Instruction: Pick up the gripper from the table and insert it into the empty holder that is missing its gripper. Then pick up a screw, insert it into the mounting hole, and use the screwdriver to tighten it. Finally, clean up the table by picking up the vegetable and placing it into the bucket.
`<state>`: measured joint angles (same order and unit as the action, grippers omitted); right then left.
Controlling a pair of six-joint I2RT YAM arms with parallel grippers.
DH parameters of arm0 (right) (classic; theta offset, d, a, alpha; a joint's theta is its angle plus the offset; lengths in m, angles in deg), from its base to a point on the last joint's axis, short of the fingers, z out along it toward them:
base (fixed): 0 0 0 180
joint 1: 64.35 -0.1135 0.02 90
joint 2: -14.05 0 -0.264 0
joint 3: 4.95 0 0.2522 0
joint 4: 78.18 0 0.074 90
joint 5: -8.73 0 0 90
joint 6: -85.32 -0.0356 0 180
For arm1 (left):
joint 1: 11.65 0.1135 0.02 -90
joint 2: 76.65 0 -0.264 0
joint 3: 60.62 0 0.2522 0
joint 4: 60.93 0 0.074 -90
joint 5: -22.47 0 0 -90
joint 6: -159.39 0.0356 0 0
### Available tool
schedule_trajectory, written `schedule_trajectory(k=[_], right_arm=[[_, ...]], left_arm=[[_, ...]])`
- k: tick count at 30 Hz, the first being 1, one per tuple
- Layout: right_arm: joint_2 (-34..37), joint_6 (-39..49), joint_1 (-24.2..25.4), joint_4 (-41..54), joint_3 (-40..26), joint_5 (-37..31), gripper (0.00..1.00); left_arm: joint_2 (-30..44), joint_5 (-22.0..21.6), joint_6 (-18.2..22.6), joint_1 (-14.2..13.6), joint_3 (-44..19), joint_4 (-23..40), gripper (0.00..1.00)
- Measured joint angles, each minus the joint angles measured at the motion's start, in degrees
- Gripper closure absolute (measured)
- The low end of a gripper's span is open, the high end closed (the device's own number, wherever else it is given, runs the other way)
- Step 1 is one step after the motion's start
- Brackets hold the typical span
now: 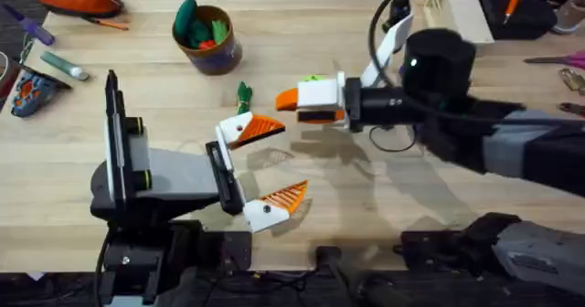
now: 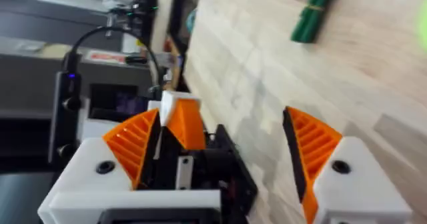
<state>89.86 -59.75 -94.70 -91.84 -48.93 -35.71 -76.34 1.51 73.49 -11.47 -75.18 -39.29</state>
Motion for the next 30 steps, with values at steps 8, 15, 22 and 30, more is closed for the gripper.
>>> schedule_trajectory(k=[8,15,22,30], right_arm=[[-2.62,23.68,8.07,43.44,-15.32,-1.32,0.010],[-2.41,39.59,8.94,66.32,-29.56,-15.26,0.009],[4.67,49.44,8.04,79.82,-42.84,-31.77,0.009],[12.43,54.05,5.10,81.58,-47.10,-43.65,0.043]], left_arm=[[0.00,0.12,0.00,0.00,0.00,0.02,0.001],[-0.02,0.17,0.00,0.00,0.00,0.02,0.002],[-0.02,0.17,0.00,0.00,0.00,0.02,0.001],[0.00,0.17,0.00,0.00,0.00,0.02,0.001]])
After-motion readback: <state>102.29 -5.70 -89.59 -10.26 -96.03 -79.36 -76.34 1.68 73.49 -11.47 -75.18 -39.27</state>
